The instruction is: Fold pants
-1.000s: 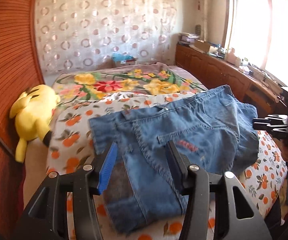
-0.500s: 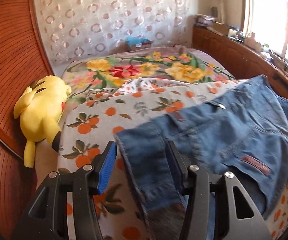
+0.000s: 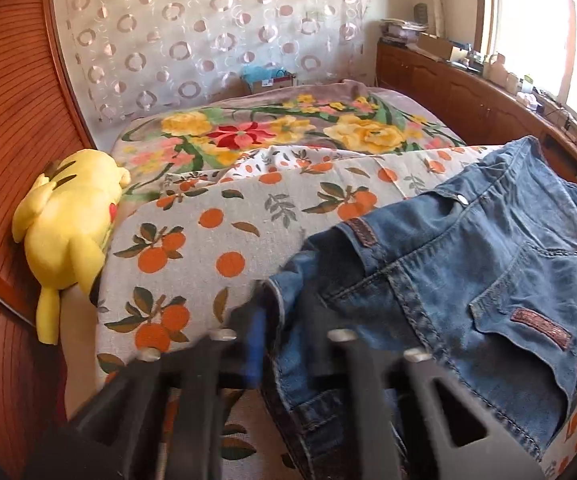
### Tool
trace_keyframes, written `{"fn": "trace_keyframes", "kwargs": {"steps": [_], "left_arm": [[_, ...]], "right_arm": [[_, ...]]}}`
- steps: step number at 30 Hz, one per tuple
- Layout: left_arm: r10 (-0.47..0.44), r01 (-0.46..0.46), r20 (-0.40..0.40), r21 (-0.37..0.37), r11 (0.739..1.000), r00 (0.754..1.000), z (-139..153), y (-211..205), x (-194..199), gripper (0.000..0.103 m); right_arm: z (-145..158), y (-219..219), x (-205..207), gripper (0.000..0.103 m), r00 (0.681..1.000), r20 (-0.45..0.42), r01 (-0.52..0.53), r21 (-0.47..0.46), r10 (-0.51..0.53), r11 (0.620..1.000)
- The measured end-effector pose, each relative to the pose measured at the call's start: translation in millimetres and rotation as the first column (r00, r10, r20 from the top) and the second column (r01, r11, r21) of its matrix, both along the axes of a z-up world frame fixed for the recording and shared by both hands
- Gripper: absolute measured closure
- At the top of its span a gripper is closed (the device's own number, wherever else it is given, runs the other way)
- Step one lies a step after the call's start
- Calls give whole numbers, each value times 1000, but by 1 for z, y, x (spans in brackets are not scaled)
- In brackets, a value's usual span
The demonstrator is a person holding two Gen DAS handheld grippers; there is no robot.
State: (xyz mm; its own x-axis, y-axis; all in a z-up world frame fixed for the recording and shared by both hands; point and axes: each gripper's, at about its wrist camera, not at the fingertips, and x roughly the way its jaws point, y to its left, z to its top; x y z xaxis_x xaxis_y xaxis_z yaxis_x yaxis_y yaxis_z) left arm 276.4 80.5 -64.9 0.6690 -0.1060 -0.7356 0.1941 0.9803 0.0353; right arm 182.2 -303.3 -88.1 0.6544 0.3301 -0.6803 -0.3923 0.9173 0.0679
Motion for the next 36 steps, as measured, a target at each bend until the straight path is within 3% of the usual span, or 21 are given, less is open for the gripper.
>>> {"fn": "trace_keyframes", "kwargs": {"steps": [2, 6, 10, 14, 15, 17, 19, 23, 26, 31, 36], "left_arm": [[4, -4, 24, 9, 1000, 1000, 4, -1, -3, 97], [105, -103, 96, -28, 994, 990, 22, 16, -3, 97], [108, -108, 49, -10, 994, 993, 14, 11, 2, 96], [124, -123, 82, -20, 992, 989, 20, 6, -5, 87], [115, -113, 91, -32, 993, 989, 23, 2, -8, 82], [92, -87, 107, -50, 995, 990, 28, -6, -15, 62], [67, -58, 125, -73, 996, 990, 33, -15, -22, 54], [6, 7, 153, -83, 997, 988, 37, -45, -39, 52], [-38, 53, 165, -90, 994, 986, 41, -66, -47, 49], [-146, 157, 125, -90, 983, 981, 27, -110, -55, 48], [-187, 190, 52, -70, 979, 981, 6, -129, -52, 48]], "right_arm": [[0, 0, 0, 67, 1000, 1, 0, -3, 0, 1000], [-1, -3, 1, 66, 1000, -3, -4, 13, 5, 1000], [-2, -4, 1, 66, 1000, -2, -6, 11, 6, 1000], [-2, -5, 1, 66, 1000, -1, -6, 9, 6, 1000], [-2, -5, 0, 66, 1000, 0, -6, 7, 6, 1000], [-1, -5, 0, 66, 1000, 2, -4, 4, 4, 1000], [0, -7, -1, 66, 1000, 2, 2, 17, -2, 1000], [8, -21, -5, 66, 997, -3, 76, 103, -76, 992], [18, -34, -12, 66, 992, 27, 118, 108, -122, 987], [30, -58, -20, 65, 975, 65, 205, 81, -211, 975], [27, -82, -22, 65, 953, 47, 294, 80, -298, 952]]}}
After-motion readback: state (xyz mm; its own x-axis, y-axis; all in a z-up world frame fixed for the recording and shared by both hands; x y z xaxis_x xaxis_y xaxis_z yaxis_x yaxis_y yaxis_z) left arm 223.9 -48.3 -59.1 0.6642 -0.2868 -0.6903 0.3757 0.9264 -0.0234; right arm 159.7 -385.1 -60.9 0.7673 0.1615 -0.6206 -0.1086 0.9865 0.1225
